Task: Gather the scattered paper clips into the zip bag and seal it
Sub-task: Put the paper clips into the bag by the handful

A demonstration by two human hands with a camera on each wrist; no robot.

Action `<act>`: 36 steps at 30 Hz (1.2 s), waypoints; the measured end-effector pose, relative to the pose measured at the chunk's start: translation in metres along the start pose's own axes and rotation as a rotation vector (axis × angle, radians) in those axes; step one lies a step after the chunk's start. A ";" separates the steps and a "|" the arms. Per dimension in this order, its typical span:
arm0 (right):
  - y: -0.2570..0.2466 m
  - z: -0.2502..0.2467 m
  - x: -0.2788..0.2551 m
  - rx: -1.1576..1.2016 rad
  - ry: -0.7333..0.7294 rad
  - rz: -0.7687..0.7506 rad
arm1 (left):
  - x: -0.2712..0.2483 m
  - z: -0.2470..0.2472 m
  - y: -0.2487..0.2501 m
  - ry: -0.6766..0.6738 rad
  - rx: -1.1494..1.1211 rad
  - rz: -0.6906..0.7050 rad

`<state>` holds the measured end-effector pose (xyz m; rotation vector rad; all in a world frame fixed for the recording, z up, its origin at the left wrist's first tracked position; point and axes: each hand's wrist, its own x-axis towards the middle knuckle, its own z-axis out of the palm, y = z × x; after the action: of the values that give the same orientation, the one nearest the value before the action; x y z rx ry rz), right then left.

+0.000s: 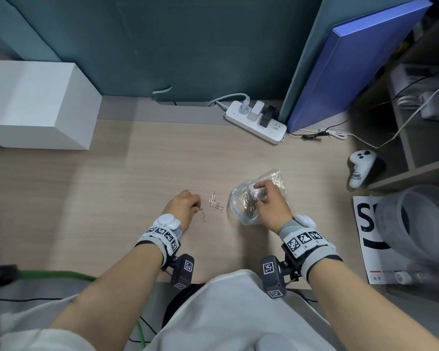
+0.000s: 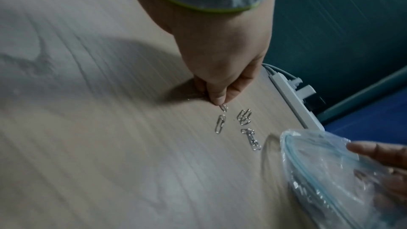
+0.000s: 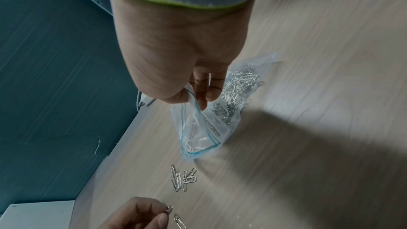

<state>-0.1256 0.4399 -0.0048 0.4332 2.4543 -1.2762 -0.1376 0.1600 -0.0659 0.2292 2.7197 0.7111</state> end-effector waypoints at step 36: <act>-0.001 0.001 -0.003 -0.023 0.015 -0.017 | 0.032 0.005 0.088 0.025 -0.312 0.076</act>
<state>-0.1234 0.4384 -0.0036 0.4181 2.4879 -1.2542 -0.1599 0.2456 -0.0344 0.2513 2.5866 1.1519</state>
